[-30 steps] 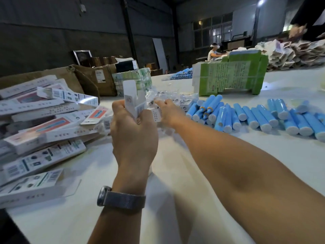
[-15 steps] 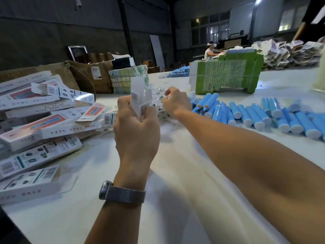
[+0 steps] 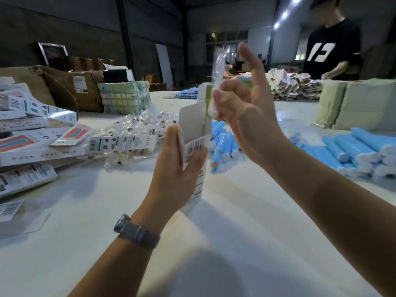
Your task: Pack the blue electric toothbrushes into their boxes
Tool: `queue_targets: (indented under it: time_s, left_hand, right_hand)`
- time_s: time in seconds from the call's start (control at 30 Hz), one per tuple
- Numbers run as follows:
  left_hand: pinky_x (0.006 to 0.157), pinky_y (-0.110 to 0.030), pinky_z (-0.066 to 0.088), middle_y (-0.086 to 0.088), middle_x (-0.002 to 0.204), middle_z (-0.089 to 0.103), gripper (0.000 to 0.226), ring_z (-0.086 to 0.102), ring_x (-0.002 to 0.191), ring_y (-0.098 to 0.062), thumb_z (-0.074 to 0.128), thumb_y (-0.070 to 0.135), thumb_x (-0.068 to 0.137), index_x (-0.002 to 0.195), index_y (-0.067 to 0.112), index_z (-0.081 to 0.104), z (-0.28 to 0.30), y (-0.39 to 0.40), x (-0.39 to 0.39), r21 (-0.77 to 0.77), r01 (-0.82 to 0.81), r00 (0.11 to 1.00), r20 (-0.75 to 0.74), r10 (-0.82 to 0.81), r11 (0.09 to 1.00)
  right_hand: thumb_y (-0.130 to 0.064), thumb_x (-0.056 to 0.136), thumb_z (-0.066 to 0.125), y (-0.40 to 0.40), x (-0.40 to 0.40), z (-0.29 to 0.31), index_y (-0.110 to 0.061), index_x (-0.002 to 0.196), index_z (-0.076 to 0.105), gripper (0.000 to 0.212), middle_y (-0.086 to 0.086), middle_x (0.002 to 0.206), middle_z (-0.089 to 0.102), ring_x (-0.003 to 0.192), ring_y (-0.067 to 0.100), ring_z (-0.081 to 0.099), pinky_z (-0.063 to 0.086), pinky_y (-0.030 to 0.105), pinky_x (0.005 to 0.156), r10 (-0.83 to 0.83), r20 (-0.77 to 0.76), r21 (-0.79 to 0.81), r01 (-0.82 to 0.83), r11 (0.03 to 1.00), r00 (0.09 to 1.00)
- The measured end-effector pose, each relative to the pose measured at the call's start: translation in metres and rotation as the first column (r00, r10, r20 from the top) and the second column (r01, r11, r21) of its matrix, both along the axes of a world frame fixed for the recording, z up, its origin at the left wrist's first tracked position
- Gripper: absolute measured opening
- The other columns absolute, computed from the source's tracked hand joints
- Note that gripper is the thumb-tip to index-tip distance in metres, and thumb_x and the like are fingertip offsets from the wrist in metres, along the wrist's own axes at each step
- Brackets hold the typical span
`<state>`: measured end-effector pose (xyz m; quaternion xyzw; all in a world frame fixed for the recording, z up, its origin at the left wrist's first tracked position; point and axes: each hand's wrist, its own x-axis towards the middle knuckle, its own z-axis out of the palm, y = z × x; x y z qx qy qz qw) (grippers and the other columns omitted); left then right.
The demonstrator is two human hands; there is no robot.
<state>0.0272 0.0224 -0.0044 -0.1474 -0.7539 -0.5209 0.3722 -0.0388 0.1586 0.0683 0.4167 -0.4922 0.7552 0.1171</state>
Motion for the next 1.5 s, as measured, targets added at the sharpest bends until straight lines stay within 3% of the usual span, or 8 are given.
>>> queue_targets:
  time_s: [0.13,0.27,0.57,0.8,0.93,1.1,1.2,1.5]
  left_hand:
    - [0.076,-0.04,0.055,0.004,0.091,0.06,0.036,0.061,0.086,-0.023,0.064,0.031,0.084,0.107,0.014,0.041,-0.005,-0.001,-0.002,-0.035,-0.045,0.999,-0.026,0.044,0.998]
    - [0.075,-0.031,0.056,0.022,0.093,0.062,0.035,0.062,0.082,-0.006,0.066,0.033,0.084,0.097,0.052,0.039,-0.004,-0.002,-0.004,-0.082,-0.055,0.994,-0.101,0.046,0.995]
    - [0.071,-0.025,0.055,0.026,0.1,0.064,0.028,0.064,0.085,-0.003,0.061,0.037,0.086,0.101,0.04,0.037,-0.007,-0.005,-0.011,-0.009,-0.04,0.987,-0.154,0.038,0.999]
    - [0.065,-0.016,0.048,0.025,0.091,0.061,0.025,0.059,0.076,0.0,0.059,0.036,0.084,0.098,0.043,0.04,-0.007,-0.003,-0.012,0.011,-0.012,0.986,-0.166,0.014,1.0]
    - [0.066,-0.021,0.049,0.021,0.089,0.061,0.025,0.058,0.076,-0.006,0.062,0.029,0.087,0.101,0.032,0.041,-0.01,-0.002,-0.013,0.035,-0.006,0.989,-0.147,0.011,0.999]
    - [0.073,-0.018,0.05,0.019,0.106,0.062,0.039,0.065,0.089,-0.005,0.061,0.01,0.089,0.113,0.031,0.039,-0.007,-0.002,-0.009,0.035,0.055,0.985,-0.167,-0.048,0.998]
    - [0.069,-0.021,0.054,-0.003,0.107,0.063,0.043,0.068,0.083,-0.01,0.061,0.009,0.092,0.118,0.027,0.033,-0.006,0.0,-0.007,0.057,0.082,0.982,-0.174,-0.071,0.995]
    - [0.07,-0.022,0.058,0.035,0.112,0.059,0.055,0.07,0.091,-0.008,0.049,-0.008,0.098,0.135,0.023,0.022,-0.003,-0.001,-0.003,-0.014,0.062,0.977,-0.206,-0.063,0.998]
  right_hand:
    - [0.013,0.077,0.06,0.011,0.01,0.011,-0.021,0.137,0.042,0.071,-0.004,0.082,0.057,0.072,0.016,0.059,0.056,0.032,0.068,-0.123,-0.27,0.057,0.144,0.988,0.955]
    - [0.006,0.079,0.07,0.014,0.012,0.007,-0.014,0.117,0.055,0.046,0.0,0.086,0.061,0.075,0.017,0.064,0.059,0.038,0.064,-0.23,-0.481,0.108,0.318,0.942,0.846]
    - [-0.02,0.087,0.074,0.004,0.012,-0.009,-0.011,0.104,0.073,0.02,-0.019,0.083,0.058,0.078,0.005,0.052,0.034,0.009,0.07,-0.283,-0.689,0.281,0.606,0.744,0.667]
    - [-0.016,0.094,0.063,0.002,0.011,-0.015,-0.009,0.102,0.077,0.017,0.005,0.097,0.066,0.091,0.024,0.055,0.045,0.038,0.081,-0.126,-0.77,0.373,0.601,0.707,0.625]
    - [-0.019,0.091,0.069,0.002,0.011,-0.016,-0.007,0.097,0.069,0.014,-0.002,0.089,0.064,0.085,0.017,0.054,0.039,0.022,0.074,-0.198,-0.727,0.326,0.584,0.744,0.658]
    - [-0.019,0.094,0.063,0.0,0.006,-0.025,-0.001,0.08,0.073,0.025,0.008,0.097,0.057,0.091,0.029,0.052,0.044,0.043,0.08,-0.177,-0.752,0.326,0.592,0.737,0.635]
    - [-0.016,0.09,0.069,0.0,0.008,-0.025,-0.004,0.093,0.073,0.013,0.004,0.103,0.052,0.088,0.017,0.053,0.041,0.022,0.075,-0.213,-0.642,0.315,0.507,0.802,0.736]
    - [-0.02,0.085,0.072,-0.011,0.012,-0.043,-0.028,0.108,0.052,0.032,-0.001,0.101,0.058,0.082,0.013,0.057,0.052,0.032,0.065,-0.145,-0.157,0.295,0.186,0.937,0.977]
